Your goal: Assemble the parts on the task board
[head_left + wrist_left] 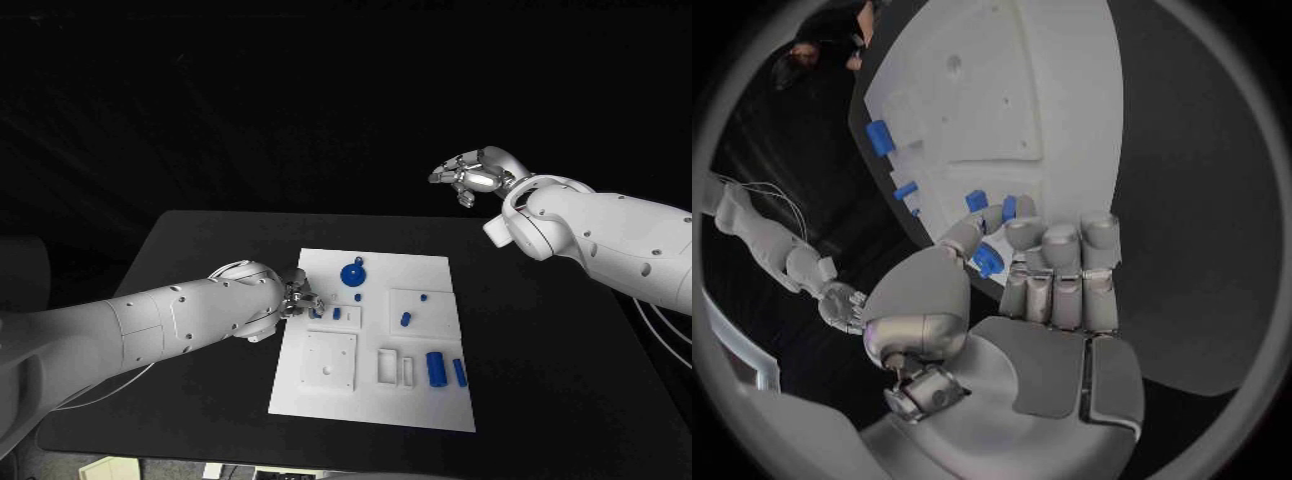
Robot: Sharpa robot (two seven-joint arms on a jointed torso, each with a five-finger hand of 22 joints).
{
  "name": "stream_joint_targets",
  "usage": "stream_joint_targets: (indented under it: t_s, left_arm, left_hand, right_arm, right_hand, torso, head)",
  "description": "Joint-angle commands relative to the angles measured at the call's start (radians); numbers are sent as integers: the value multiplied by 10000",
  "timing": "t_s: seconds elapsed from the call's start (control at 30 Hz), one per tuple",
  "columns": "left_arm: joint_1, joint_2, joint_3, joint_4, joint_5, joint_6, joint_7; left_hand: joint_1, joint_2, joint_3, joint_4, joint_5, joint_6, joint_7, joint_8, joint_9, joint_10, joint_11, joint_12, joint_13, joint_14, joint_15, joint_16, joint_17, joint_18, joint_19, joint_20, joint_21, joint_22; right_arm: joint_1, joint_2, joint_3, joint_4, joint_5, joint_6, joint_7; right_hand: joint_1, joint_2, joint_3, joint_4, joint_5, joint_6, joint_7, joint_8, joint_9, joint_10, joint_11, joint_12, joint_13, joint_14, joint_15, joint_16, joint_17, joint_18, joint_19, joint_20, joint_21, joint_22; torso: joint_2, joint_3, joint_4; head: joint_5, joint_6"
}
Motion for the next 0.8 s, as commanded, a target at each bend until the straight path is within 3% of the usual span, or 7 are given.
stream_joint_targets:
  t_s: [0.03,0.5,0.57,0.8]
  left_arm:
    - [-25,6,-12,17,-34,293,38]
    - [-27,72,-12,-5,-34,299,39]
    - [-27,88,-12,-14,-34,303,22]
    - [-27,162,-12,-48,-118,347,10]
  left_hand:
    - [52,79,98,-13,37,601,-547,327,1821,339,-440,-22,16,513,-892,19,1,337,-50,-808,65,218]
    - [30,60,88,-4,-72,611,-536,300,1840,355,-427,-52,51,501,-871,22,-5,331,-81,-800,90,214]
    - [17,31,75,20,-493,679,-542,280,1854,413,-425,-79,81,506,-858,42,-7,336,-96,-801,118,204]
    - [-25,4,83,60,-927,823,-562,225,1829,524,-443,-148,76,535,-834,85,-13,341,-104,-798,151,187]
  right_arm:
    - [-2,2,4,3,-28,139,54]
    - [-3,23,4,-14,-28,145,53]
    - [-3,27,4,-11,-28,147,53]
    - [-3,34,4,-8,-28,145,52]
  right_hand:
    - [-60,1,19,-29,45,31,85,-58,-15,-86,16,57,-13,11,28,-22,-10,693,3,-36,-36,56]
    - [-63,2,19,-27,45,32,85,-58,-16,-87,16,61,-18,11,28,-21,-10,693,5,-36,-39,60]
    - [-63,2,19,-26,45,32,85,-58,-16,-87,16,61,-19,11,28,-21,-10,693,5,-36,-39,60]
    - [-62,2,20,-27,47,32,85,-58,-17,-88,16,62,-21,11,28,-20,-10,693,5,-37,-41,62]
  torso:
    - [0,-7,5]
    - [5,7,-10]
    - [3,8,-10]
    - [2,11,-4]
  head:
    - [6,0]
    - [26,-6]
    - [28,-1]
    - [35,-20]
